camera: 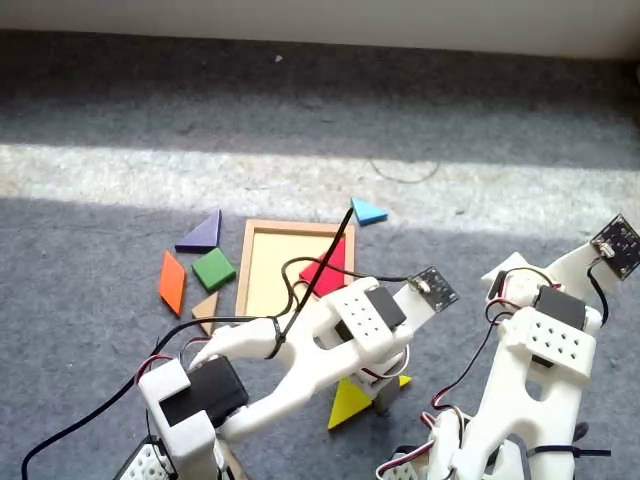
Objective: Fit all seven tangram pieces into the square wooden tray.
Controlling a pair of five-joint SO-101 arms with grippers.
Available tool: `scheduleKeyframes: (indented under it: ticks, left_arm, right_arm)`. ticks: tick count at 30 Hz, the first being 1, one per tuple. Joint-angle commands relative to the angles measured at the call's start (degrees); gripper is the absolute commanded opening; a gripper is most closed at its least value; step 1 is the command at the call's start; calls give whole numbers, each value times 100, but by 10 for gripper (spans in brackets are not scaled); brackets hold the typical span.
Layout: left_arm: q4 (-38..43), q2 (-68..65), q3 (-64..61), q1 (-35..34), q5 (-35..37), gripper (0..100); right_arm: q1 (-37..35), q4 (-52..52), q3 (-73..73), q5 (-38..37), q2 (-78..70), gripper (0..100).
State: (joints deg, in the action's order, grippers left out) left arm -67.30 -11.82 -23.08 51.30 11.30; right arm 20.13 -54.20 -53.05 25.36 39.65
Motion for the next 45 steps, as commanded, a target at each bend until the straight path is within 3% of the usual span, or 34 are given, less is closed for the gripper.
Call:
scheduleKeyframes:
  ticks: [1, 8, 17, 38, 45]
  left_arm:
    - [53, 22, 295, 101, 53, 316]
    - [44, 22, 198, 268, 79, 308]
    - [35, 84, 198, 303, 44, 175]
    - [26, 101, 233, 180, 35, 168]
    - [-132, 391, 277, -198, -325, 85]
  right_arm:
    - [31, 84, 66, 0, 145, 322]
    - [31, 84, 57, 0, 145, 322]
    - [40, 92, 57, 0, 145, 322]
    - [48, 92, 75, -237, 145, 323]
    - [48, 92, 75, -237, 145, 323]
